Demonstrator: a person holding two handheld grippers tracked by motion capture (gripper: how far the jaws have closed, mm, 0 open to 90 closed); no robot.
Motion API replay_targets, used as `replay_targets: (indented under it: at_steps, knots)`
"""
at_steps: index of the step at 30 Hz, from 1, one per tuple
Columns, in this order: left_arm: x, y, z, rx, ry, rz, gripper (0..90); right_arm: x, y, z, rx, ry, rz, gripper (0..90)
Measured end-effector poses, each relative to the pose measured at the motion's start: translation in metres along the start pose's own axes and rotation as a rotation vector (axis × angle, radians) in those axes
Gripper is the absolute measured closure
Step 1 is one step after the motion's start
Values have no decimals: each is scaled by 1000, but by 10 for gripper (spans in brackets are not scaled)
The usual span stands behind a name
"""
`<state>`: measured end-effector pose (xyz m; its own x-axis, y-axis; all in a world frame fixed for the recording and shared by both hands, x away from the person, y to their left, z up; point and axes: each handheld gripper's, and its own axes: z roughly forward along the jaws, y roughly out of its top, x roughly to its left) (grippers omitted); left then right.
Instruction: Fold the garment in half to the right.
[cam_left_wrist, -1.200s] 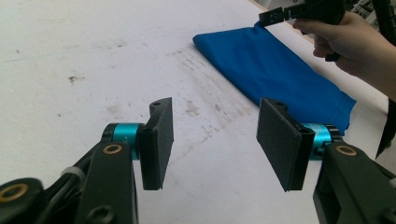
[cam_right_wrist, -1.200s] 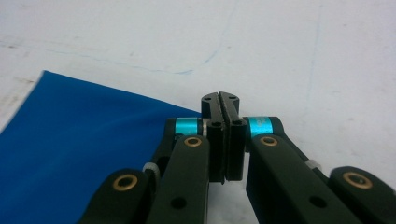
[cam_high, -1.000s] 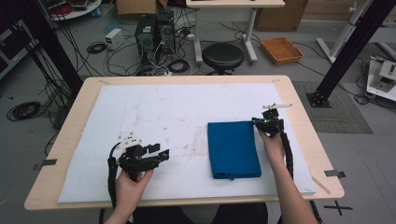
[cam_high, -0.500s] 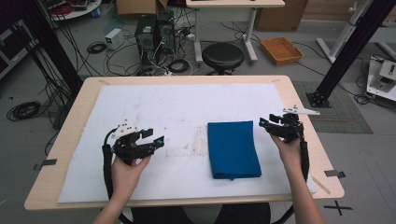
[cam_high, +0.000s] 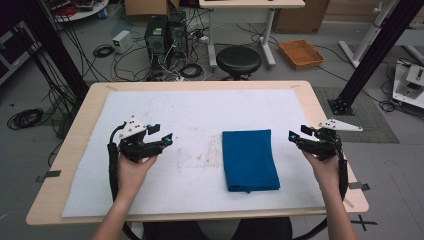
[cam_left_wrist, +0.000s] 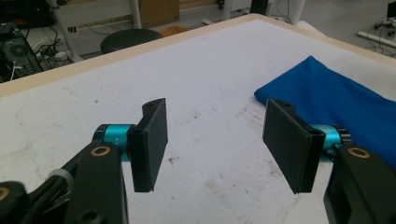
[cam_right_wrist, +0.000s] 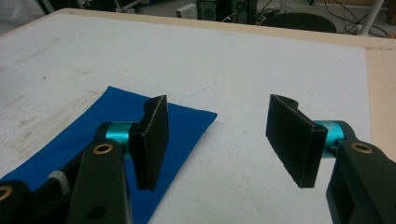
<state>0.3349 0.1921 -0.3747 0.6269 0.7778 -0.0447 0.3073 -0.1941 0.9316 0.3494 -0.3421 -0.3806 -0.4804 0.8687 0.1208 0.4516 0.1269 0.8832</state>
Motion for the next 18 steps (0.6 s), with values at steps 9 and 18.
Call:
replay_targets:
  at_steps: [9,18]
  knots:
    - [7,-3,-3,-6,7,-30,377,1,1,3,12,18,12,345]
    - [11,-5,-7,-17,13,-39,347,-5,-1,7,27,27,48,284]
